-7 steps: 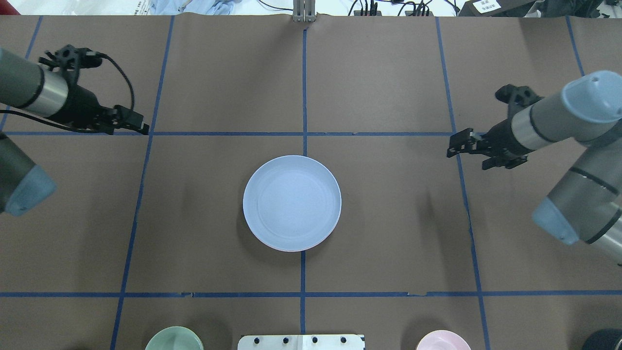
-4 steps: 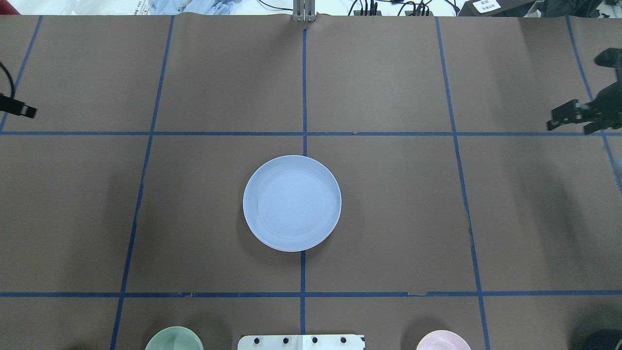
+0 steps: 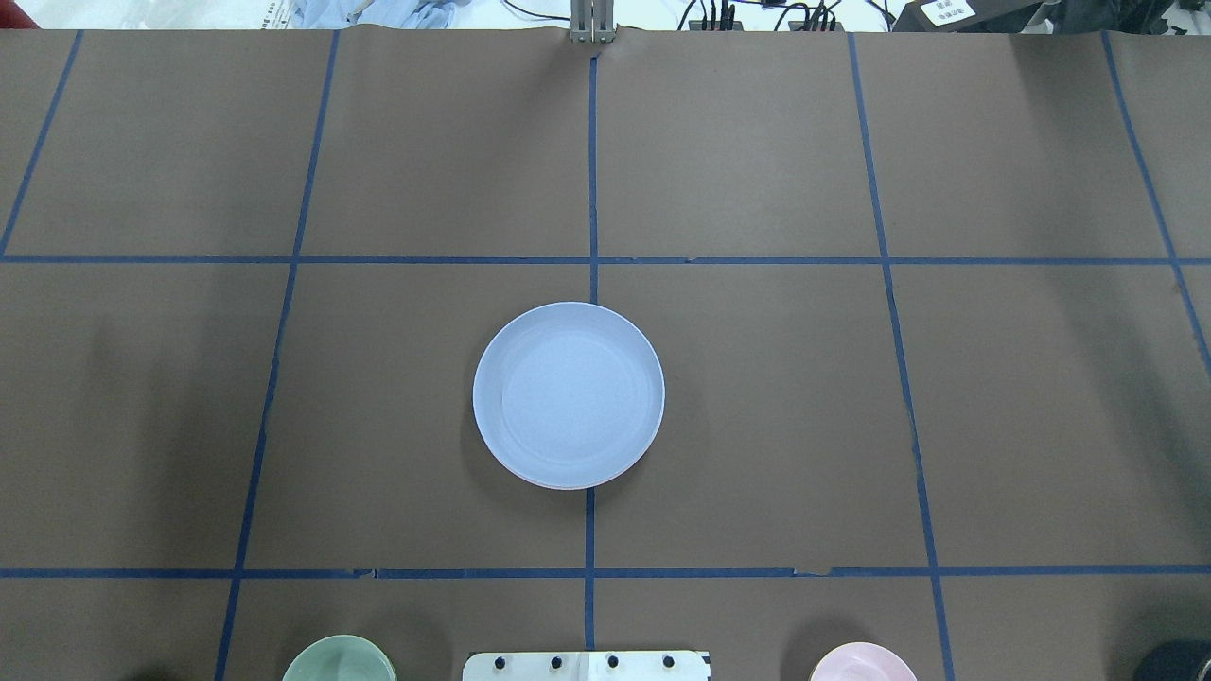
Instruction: Stack three plates with pink and blue
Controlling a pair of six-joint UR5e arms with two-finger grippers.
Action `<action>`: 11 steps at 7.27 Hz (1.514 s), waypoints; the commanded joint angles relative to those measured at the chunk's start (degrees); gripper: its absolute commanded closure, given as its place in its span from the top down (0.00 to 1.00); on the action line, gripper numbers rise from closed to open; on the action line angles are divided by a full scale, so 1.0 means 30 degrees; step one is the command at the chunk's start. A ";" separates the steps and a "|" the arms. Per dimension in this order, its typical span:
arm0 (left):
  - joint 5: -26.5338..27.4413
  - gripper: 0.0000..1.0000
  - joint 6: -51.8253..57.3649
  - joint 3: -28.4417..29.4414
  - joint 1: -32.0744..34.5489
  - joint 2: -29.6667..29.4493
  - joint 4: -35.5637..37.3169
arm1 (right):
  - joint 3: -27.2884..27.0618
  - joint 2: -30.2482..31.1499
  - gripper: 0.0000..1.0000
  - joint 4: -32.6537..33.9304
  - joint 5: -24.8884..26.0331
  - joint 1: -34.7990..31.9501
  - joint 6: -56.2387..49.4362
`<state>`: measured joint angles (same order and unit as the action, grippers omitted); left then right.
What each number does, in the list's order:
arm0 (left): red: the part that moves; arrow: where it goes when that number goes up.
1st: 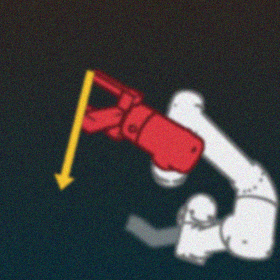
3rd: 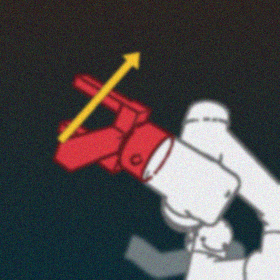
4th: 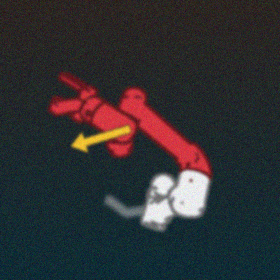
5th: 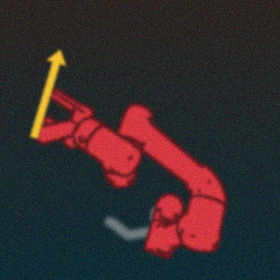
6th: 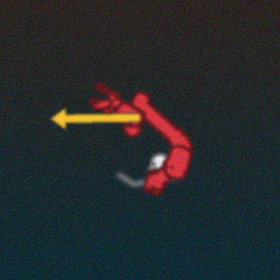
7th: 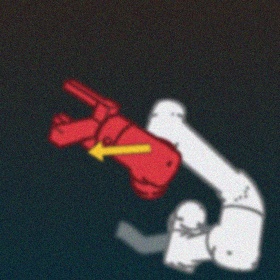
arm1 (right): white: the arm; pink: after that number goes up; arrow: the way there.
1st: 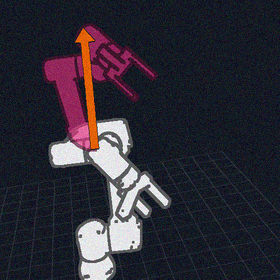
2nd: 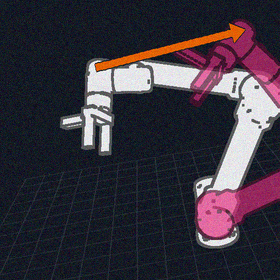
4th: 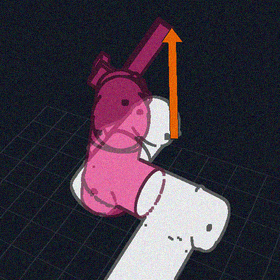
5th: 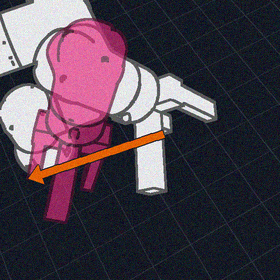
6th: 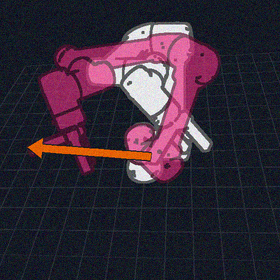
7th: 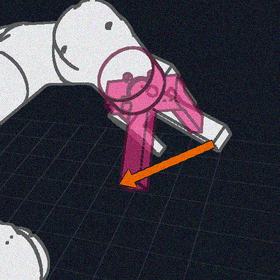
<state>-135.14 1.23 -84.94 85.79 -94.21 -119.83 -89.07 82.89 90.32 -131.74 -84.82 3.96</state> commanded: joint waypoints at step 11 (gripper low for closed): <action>-0.0069 0.99 0.0147 -0.1248 0.0260 -0.0678 0.1945 | -0.0018 0.0320 1.00 0.0041 -0.1877 -0.0175 -0.0116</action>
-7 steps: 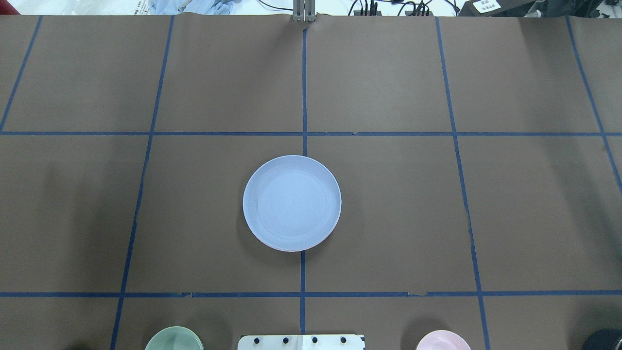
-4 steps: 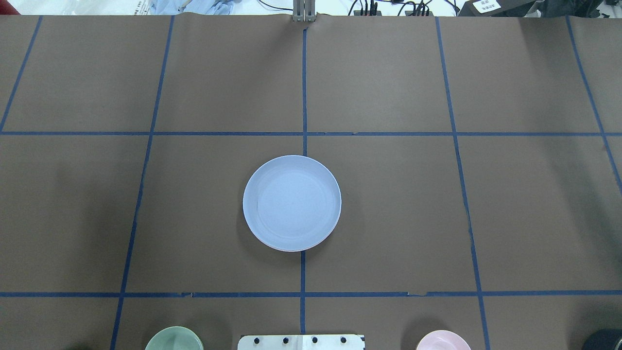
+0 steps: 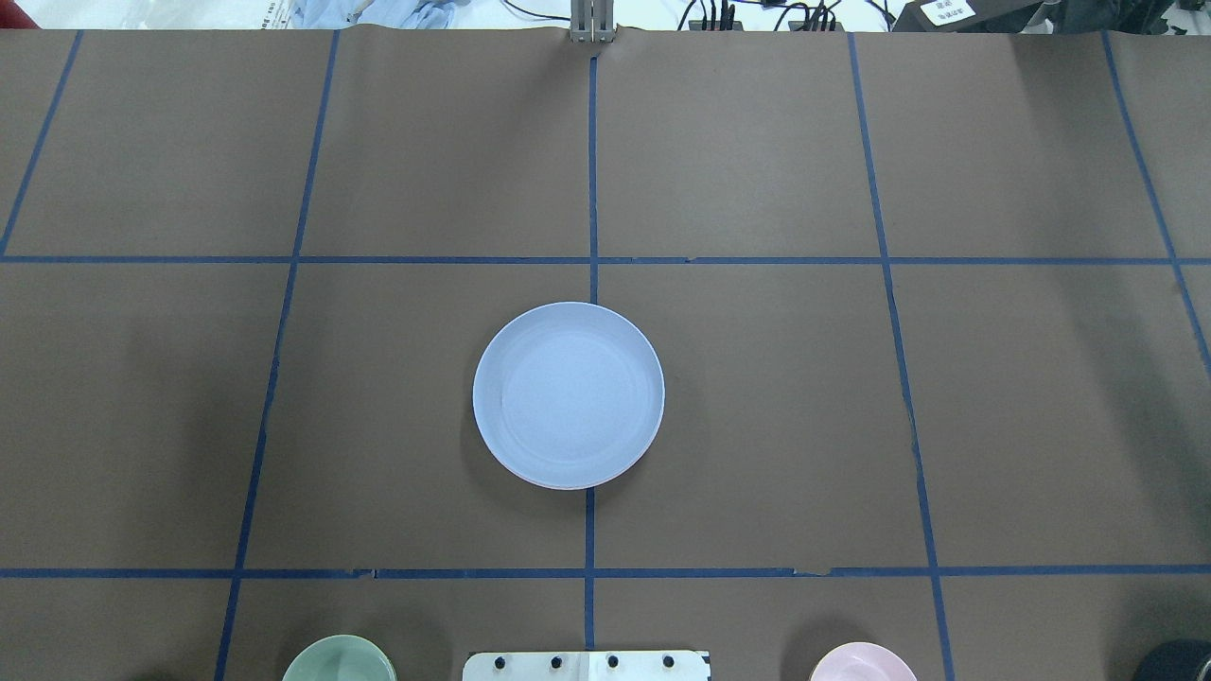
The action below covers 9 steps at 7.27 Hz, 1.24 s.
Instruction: Stack three plates with pink and blue
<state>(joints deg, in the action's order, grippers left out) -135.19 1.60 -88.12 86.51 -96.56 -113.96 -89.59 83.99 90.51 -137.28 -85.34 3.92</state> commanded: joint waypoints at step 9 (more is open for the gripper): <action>0.0152 0.99 0.0112 -0.1034 0.0021 0.1445 -0.0856 | -0.0135 -0.0106 1.00 -0.0082 0.0027 0.0118 -0.0106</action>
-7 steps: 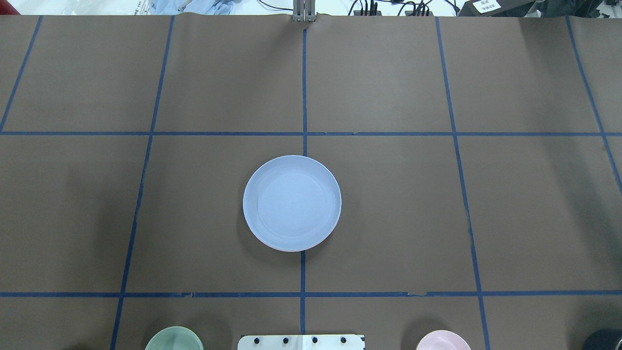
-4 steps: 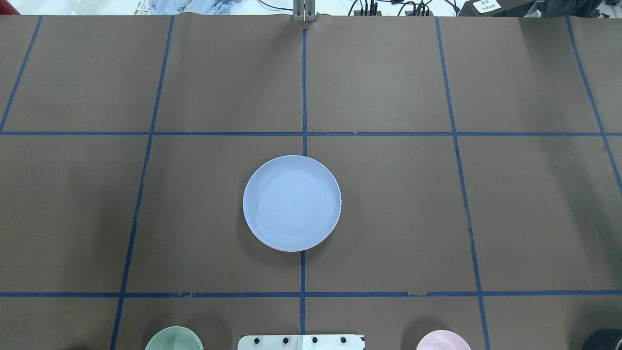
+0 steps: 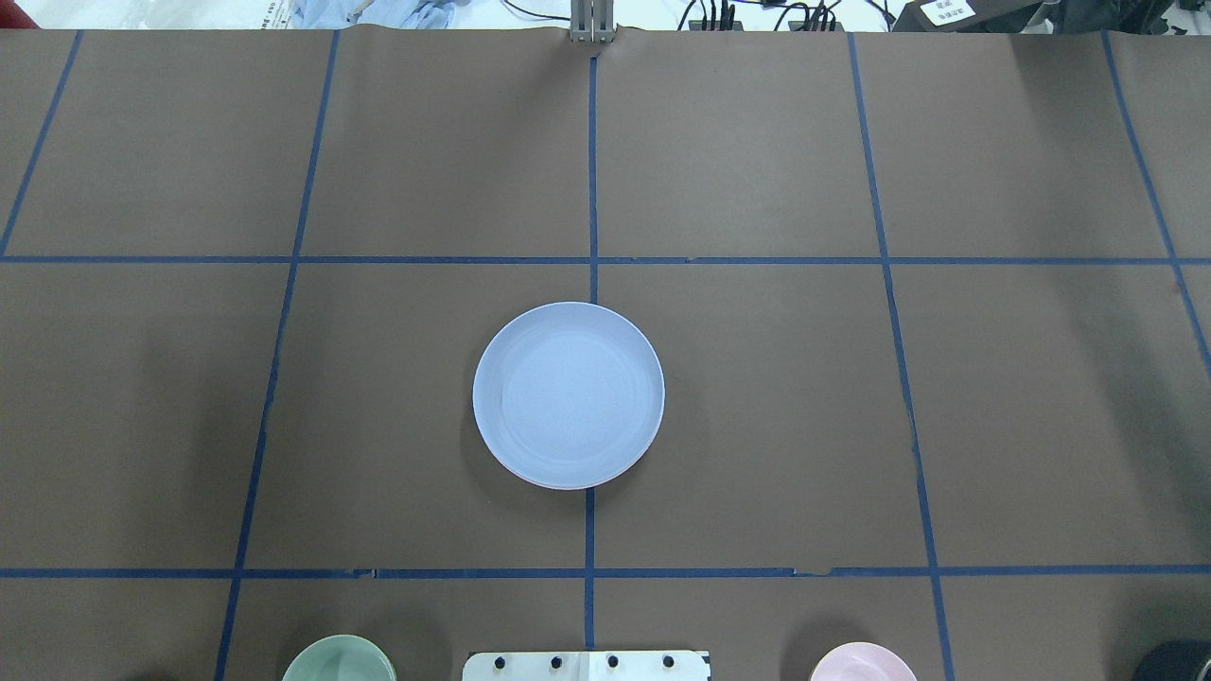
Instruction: Stack three plates with pink and blue
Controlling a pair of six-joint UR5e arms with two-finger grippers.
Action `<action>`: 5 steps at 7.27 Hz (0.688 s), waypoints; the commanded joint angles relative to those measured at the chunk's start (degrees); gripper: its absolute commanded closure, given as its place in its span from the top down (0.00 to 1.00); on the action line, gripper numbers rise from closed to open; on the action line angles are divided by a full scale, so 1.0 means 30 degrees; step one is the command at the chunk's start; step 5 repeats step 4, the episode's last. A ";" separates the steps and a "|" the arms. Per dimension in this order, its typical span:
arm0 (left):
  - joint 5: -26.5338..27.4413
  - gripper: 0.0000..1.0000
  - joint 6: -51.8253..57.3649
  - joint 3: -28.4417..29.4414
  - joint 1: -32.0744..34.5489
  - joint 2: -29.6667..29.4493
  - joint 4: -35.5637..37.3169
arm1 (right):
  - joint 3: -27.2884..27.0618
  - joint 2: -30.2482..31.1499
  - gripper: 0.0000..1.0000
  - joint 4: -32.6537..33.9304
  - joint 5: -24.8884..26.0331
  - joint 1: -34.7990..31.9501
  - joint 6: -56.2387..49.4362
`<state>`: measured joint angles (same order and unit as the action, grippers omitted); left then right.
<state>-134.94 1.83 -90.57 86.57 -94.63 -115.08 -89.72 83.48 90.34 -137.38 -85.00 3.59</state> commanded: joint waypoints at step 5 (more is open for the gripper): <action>-0.0021 0.99 -0.0142 -0.0484 -0.0029 0.0548 -0.1045 | 0.0053 0.0152 1.00 -0.1341 0.0091 0.0002 0.0062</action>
